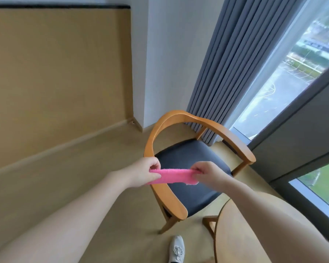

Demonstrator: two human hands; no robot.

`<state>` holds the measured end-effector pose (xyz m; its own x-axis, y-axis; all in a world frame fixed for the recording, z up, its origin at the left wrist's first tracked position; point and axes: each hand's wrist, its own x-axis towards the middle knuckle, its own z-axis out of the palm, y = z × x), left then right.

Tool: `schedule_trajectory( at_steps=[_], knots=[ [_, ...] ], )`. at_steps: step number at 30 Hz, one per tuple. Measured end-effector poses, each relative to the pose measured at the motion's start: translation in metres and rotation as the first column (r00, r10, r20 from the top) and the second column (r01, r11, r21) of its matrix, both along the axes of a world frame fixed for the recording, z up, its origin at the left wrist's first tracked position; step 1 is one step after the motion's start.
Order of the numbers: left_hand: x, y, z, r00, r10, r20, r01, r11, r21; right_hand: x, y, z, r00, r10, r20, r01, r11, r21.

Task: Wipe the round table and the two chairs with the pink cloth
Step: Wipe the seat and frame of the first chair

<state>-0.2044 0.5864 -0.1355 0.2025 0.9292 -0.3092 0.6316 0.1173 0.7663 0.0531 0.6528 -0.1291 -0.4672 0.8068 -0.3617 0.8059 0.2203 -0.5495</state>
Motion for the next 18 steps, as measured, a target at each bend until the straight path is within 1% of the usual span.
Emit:
schedule_trajectory(
  at_steps=[2, 4, 7, 9, 12, 14, 18],
  knots=[
    [0.012, -0.005, -0.035, 0.998, 0.059, 0.036, -0.056, 0.995, -0.088, 0.005, 0.006, -0.03, 0.998, 0.047, 0.04, -0.045, 0.998, -0.046],
    [0.025, -0.011, -0.069, 0.991, 0.121, 0.063, -0.108, 0.979, -0.173, 0.014, 0.013, -0.058, 0.996, 0.062, 0.065, -0.056, 0.994, -0.098],
    [0.045, -0.021, -0.118, 0.971, 0.221, 0.092, -0.186, 0.938, -0.294, 0.024, 0.025, -0.101, 0.994, 0.05, 0.093, -0.035, 0.986, -0.162],
    [0.058, -0.027, -0.144, 0.951, 0.294, 0.099, -0.242, 0.903, -0.355, 0.028, 0.032, -0.128, 0.988, 0.084, 0.133, -0.057, 0.979, -0.194],
    [0.073, -0.032, -0.17, 0.916, 0.392, 0.088, -0.33, 0.858, -0.393, 0.028, 0.045, -0.161, 0.964, 0.179, 0.195, -0.128, 0.959, -0.251],
    [0.079, -0.035, -0.182, 0.894, 0.445, 0.062, -0.387, 0.833, -0.395, 0.028, 0.051, -0.175, 0.96, 0.19, 0.205, -0.131, 0.954, -0.27],
    [0.083, -0.034, -0.199, 0.852, 0.523, 0.012, -0.481, 0.794, -0.372, 0.024, 0.061, -0.198, 0.965, 0.17, 0.202, -0.125, 0.969, -0.214]
  ],
)
